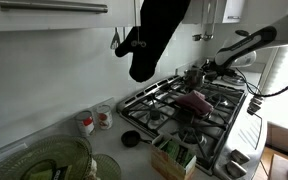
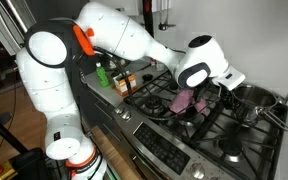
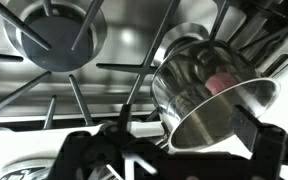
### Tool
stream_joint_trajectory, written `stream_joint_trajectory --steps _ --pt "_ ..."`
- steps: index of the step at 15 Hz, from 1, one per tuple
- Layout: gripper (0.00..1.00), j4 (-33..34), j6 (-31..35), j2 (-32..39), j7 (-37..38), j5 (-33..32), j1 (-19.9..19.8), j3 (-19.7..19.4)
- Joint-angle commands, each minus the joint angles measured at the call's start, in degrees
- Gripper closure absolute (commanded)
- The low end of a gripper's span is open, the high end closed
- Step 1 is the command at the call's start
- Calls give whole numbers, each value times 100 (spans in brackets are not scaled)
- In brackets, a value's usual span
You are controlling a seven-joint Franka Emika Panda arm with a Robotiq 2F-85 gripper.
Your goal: Move the pot from the rear right plate onto the front right plate of the stove, pick up the pink towel and use it to wipe the pot on the stove
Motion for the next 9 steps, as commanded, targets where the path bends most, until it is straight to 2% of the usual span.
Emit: stream_joint_trajectory --steps 1,6,9 --pt "0 516 -416 300 -593 430 -127 26" --pt "0 1084 -792 715 -874 635 -206 21" --pt "0 1289 -758 959 -948 712 -217 56"
